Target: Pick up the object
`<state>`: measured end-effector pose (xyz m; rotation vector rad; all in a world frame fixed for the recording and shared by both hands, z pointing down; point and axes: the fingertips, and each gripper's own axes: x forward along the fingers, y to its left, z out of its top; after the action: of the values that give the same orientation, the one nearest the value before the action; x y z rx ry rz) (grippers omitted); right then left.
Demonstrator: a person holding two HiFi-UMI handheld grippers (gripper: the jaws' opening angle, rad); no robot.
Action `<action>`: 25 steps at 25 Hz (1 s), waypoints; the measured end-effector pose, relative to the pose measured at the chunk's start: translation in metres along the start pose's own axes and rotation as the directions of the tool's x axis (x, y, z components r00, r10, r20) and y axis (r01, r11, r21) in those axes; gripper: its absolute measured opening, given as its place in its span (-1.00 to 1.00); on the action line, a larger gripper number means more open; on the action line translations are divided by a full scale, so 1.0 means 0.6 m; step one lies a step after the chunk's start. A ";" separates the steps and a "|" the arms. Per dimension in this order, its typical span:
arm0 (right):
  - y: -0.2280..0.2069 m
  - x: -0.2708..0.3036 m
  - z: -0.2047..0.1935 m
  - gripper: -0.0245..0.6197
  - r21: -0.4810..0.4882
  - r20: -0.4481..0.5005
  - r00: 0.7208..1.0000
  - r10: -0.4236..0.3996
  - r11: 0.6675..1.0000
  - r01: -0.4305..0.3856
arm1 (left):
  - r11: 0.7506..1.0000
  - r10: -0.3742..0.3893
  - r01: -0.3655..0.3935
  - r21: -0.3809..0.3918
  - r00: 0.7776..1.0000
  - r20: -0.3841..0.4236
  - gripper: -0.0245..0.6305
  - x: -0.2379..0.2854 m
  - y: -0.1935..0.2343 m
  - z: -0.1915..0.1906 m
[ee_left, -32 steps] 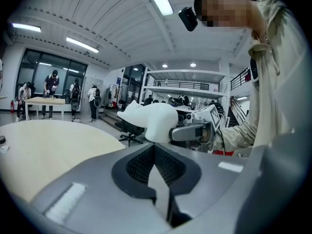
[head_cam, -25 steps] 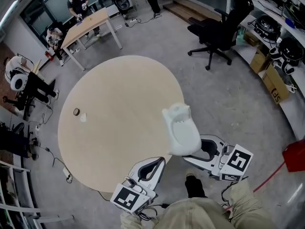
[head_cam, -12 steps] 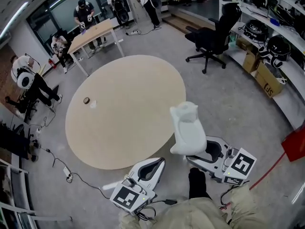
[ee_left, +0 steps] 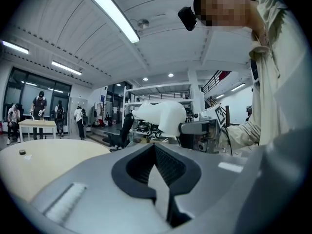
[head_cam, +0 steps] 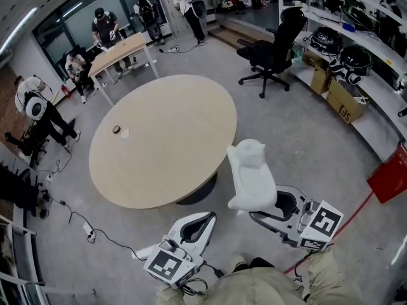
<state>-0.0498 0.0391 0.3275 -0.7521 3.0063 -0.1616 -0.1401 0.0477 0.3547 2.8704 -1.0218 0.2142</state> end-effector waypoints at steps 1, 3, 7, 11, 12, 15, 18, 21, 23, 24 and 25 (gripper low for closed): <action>0.006 -0.012 0.004 -0.19 -0.001 0.003 1.000 -0.004 1.000 0.004 | 1.000 -0.003 0.003 -0.004 1.000 -0.005 -0.91 -0.002 -0.014 0.001; 0.018 -0.036 0.010 -0.18 -0.004 0.009 1.000 -0.010 1.000 0.010 | 1.000 -0.006 0.006 -0.009 1.000 -0.011 -0.91 -0.005 -0.040 0.002; 0.047 -0.084 0.020 -0.18 -0.013 0.012 1.000 -0.016 1.000 0.016 | 1.000 -0.002 0.002 -0.011 1.000 0.002 -0.91 -0.012 -0.090 0.008; 0.081 -0.135 0.022 -0.18 -0.006 0.024 1.000 -0.013 1.000 0.013 | 1.000 0.003 -0.002 -0.016 1.000 0.006 -0.91 -0.021 -0.154 0.008; 0.089 -0.148 0.021 -0.18 0.000 0.024 1.000 -0.014 1.000 0.014 | 1.000 -0.001 0.001 -0.021 1.000 -0.006 -0.91 -0.024 -0.172 0.005; 0.111 -0.178 0.016 -0.18 0.009 0.021 1.000 -0.016 1.000 0.016 | 0.999 -0.001 0.000 -0.032 0.999 -0.032 -0.91 -0.036 -0.211 -0.005; 0.125 -0.198 0.016 -0.18 0.011 0.034 0.999 -0.017 1.000 0.016 | 0.999 0.009 -0.010 -0.032 0.999 -0.041 -0.91 -0.046 -0.235 -0.012; 0.136 -0.216 0.021 -0.18 0.018 0.054 0.998 -0.020 1.000 0.019 | 0.999 0.011 -0.012 -0.030 0.999 -0.046 -0.91 -0.051 -0.255 -0.017; 0.143 -0.226 0.027 -0.18 0.014 0.064 0.998 -0.024 1.000 0.023 | 0.999 0.003 -0.005 -0.038 0.999 -0.053 -0.91 -0.051 -0.267 -0.014; 0.145 -0.230 0.031 -0.18 0.009 0.068 0.997 -0.027 1.000 0.027 | 0.999 -0.003 0.001 -0.036 0.999 -0.051 -0.91 -0.049 -0.271 -0.010; 0.147 -0.233 0.035 -0.18 0.005 0.071 0.997 -0.031 1.000 0.031 | 0.999 -0.011 0.009 -0.032 0.999 -0.048 -0.91 -0.047 -0.275 -0.006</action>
<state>0.0336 0.1803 0.2984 -0.7875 2.9277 -0.1379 -0.0578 0.1930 0.3482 2.8268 -0.9930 0.2627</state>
